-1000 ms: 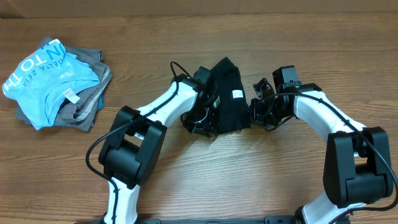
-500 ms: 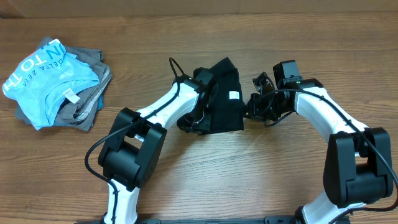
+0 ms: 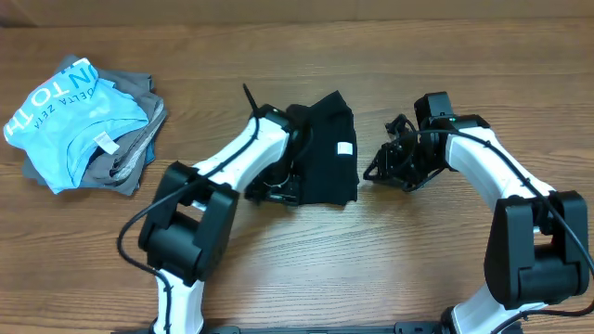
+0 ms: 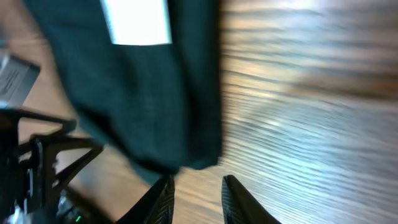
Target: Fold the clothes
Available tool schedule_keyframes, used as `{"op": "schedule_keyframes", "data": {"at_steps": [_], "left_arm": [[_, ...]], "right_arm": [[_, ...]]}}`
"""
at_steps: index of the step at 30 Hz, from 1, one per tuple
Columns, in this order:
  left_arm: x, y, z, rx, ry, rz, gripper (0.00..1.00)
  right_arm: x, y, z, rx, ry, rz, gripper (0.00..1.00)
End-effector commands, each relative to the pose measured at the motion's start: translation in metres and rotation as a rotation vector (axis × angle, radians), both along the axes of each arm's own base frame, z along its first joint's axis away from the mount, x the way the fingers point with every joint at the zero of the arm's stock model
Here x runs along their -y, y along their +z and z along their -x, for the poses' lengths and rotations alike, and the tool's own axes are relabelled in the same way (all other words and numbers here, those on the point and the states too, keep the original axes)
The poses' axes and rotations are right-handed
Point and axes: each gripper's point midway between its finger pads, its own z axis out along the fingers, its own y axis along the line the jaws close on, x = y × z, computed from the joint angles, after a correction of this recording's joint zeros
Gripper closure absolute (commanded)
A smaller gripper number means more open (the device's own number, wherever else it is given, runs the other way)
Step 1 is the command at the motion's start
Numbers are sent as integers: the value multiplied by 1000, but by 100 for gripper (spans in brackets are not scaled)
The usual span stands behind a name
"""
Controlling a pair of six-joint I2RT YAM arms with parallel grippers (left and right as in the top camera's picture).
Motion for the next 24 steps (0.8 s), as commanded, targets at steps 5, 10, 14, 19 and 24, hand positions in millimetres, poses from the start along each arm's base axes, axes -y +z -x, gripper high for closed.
{"op": "schedule_keyframes", "data": {"at_steps": [5, 10, 14, 19, 24], "left_arm": [[-19, 72, -60, 260, 125, 163, 12], [-12, 69, -77, 260, 200, 329, 46], [21, 64, -88, 252, 197, 526, 71], [54, 42, -103, 263, 159, 629, 82], [70, 11, -120, 266, 150, 695, 88]], "right_arm": [[-30, 46, -22, 176, 94, -164, 71], [-31, 47, -29, 215, 98, -169, 87], [-32, 37, -28, 181, 86, -169, 87], [-49, 25, -10, 83, 98, -237, 91], [-79, 27, 5, 69, 183, -303, 91]]}}
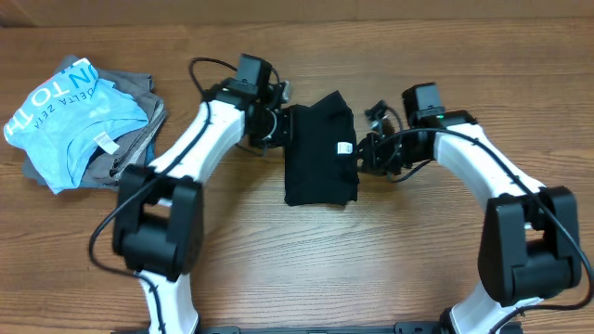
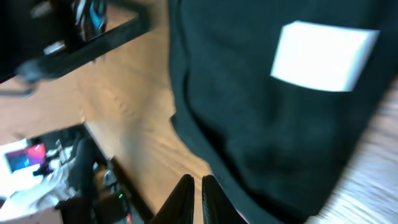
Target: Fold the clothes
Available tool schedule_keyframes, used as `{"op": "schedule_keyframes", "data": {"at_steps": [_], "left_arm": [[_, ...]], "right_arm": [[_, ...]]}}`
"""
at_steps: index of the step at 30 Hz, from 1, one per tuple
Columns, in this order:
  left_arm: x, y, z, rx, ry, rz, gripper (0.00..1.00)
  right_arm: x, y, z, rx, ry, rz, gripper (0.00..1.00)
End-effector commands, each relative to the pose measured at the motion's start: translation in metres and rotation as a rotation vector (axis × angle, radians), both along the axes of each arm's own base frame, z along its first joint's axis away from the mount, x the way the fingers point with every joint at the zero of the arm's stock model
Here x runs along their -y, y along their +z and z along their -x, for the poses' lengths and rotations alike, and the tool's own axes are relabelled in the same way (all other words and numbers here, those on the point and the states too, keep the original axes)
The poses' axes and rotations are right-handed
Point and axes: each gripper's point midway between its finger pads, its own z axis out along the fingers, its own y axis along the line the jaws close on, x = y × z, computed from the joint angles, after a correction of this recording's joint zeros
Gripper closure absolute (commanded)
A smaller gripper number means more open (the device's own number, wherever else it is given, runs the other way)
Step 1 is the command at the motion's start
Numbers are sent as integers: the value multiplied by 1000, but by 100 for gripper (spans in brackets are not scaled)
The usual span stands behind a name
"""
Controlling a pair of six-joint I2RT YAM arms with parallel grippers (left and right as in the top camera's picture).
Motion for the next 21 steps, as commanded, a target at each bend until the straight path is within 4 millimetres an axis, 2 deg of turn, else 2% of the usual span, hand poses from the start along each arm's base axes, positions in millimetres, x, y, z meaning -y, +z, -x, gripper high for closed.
{"op": "schedule_keyframes", "data": {"at_steps": [1, 4, 7, 9, 13, 17, 19, 21], "left_arm": [[12, -29, 7, -75, -25, 65, 88], [15, -51, 6, -107, -24, 74, 89], [16, -65, 8, -131, -27, 81, 90], [17, -66, 8, -132, -28, 82, 89], [20, -59, 6, -118, -36, 109, 85], [21, -49, 3, -119, -38, 160, 78], [19, -41, 0, -114, -34, 187, 74], [10, -32, -5, -108, -13, 194, 73]], "right_arm": [[-26, 2, 14, -18, 72, -62, 91], [-43, -4, 20, -15, 107, -58, 91], [-49, -23, 18, -77, 57, 7, 91], [-51, -37, 16, -126, 26, 25, 91], [-51, -73, 14, -268, -55, 50, 91], [-44, -107, 21, -416, -127, 92, 94], [-43, -113, 25, -456, -140, 103, 96], [-44, -109, 25, -456, -135, 91, 96]]}}
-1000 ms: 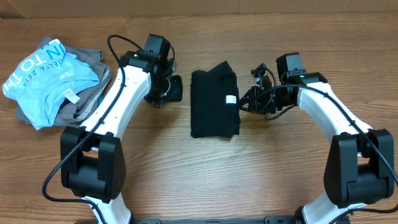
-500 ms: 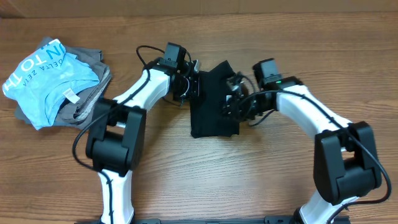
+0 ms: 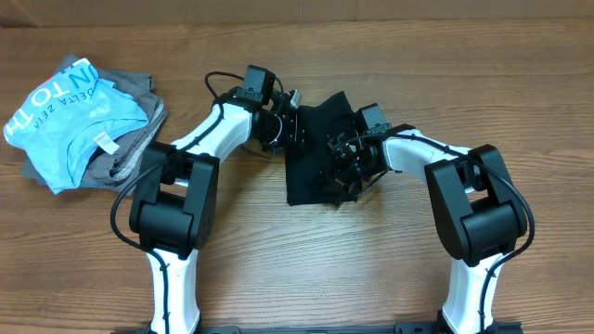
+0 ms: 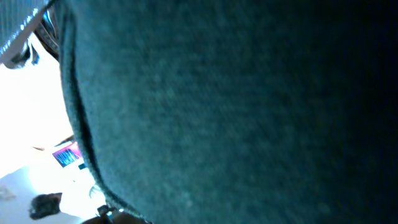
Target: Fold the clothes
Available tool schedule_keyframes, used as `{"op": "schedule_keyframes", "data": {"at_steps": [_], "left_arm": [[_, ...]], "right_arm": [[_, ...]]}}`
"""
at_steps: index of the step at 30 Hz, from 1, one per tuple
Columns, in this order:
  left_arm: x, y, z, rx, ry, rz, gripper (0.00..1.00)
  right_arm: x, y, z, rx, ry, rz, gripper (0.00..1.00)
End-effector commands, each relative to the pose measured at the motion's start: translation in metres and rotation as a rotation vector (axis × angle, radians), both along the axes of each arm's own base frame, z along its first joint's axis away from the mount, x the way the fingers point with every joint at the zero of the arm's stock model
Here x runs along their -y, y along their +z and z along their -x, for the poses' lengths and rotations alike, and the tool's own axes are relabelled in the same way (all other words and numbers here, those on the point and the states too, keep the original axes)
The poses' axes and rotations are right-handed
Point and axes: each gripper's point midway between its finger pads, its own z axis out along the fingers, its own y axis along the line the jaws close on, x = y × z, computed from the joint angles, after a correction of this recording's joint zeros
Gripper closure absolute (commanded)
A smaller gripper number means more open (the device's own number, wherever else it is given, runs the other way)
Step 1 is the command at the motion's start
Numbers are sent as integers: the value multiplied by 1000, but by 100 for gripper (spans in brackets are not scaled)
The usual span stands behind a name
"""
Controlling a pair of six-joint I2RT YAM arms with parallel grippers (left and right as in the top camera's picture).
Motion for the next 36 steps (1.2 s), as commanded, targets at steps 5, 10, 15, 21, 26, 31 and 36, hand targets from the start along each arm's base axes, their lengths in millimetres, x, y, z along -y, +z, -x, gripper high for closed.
{"op": "schedule_keyframes", "data": {"at_steps": [5, 10, 15, 21, 26, 31, 36], "left_arm": [[-32, 35, -20, 45, 59, 36, 71], [-45, 70, -40, 161, 101, 59, 69], [-42, 69, -51, 195, 127, 50, 69], [-25, 55, -59, 248, 113, 2, 62], [-23, 21, -59, 227, 117, -83, 61], [-33, -13, -61, 201, 136, -166, 62], [-54, 7, -92, 300, 189, -178, 58]], "right_arm": [[4, 12, 11, -45, -4, -5, 96], [4, 71, 3, 145, 31, -61, 96], [7, 114, -31, 370, -15, -108, 95], [16, 101, -59, 446, -97, 4, 91], [18, 69, -49, 305, -128, 62, 91], [25, 21, -25, 105, -162, 124, 92], [32, -12, -3, -22, -173, 170, 92]]}}
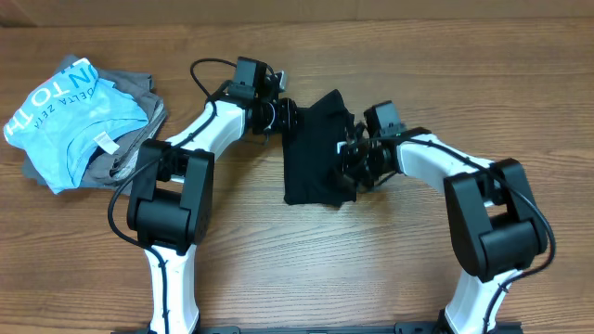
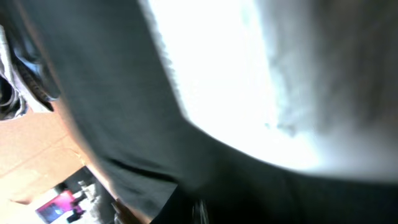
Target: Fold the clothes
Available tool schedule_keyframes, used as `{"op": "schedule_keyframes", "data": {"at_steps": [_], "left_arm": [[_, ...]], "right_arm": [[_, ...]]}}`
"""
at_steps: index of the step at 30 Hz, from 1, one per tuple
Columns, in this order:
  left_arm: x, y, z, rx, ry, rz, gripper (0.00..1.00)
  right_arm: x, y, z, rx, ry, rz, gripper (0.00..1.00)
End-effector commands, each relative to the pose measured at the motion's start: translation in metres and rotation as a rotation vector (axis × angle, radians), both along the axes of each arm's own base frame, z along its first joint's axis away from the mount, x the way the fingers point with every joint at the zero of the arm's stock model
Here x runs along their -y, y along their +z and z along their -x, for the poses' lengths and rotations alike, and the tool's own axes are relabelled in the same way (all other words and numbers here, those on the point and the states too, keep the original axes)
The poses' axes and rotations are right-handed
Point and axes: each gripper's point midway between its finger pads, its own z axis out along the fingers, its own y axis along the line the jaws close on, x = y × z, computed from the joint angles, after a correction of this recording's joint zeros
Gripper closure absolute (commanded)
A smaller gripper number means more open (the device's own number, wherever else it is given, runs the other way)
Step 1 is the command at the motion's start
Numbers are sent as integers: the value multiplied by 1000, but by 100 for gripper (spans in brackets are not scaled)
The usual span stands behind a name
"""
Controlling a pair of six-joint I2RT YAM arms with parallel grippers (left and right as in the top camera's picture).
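A black garment [image 1: 311, 162] lies folded into a tall rectangle at the middle of the table, one corner sticking up at its far right. My left gripper [image 1: 281, 116] sits at the garment's far left edge; its jaws are too small to read from above. My right gripper [image 1: 351, 165] rests on the garment's right edge. In the blurred right wrist view, black cloth [image 2: 93, 93] and a bright white tag [image 2: 249, 81] fill the frame. There the right gripper [image 2: 199, 211] has its fingers together, against the cloth.
A pile of folded clothes [image 1: 130, 139] with a light blue printed shirt [image 1: 70, 116] on top lies at the far left. Bare wooden table [image 1: 371, 269] stretches in front of the garment and to its right.
My right gripper has moved from on top of the garment's lower right part to its right edge, over the white tag. My left gripper has shifted slightly farther back along the left edge.
At first the garment was bunched under my left arm, with my right gripper out to its right. Then it lay as a flat rectangle with a gripper at each side. Afterwards my right gripper was on top of the cloth, and now it is at the right edge.
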Motion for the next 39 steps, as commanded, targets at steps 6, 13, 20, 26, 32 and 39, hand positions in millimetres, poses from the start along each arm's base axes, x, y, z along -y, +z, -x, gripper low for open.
{"op": "schedule_keyframes", "data": {"at_steps": [6, 13, 20, 26, 32, 39], "left_arm": [[-50, 87, -52, 128, 57, 74, 43], [-80, 121, -20, 65, -34, -14, 36], [-67, 103, 36, -124, -152, -57, 36], [-49, 96, 34, -48, -231, -175, 30], [-32, 97, 29, 5, -259, -190, 28], [-38, 96, 15, 64, -249, -247, 24]], "right_arm": [[13, -11, 11, -76, -31, 43, 92], [53, 37, 1, 42, 18, 59, 88], [82, 70, 11, 57, 4, 157, 90], [65, 47, 24, -4, 16, 176, 92], [68, 6, 42, -174, -142, 228, 91], [96, -19, 20, -198, -370, 269, 91]]}}
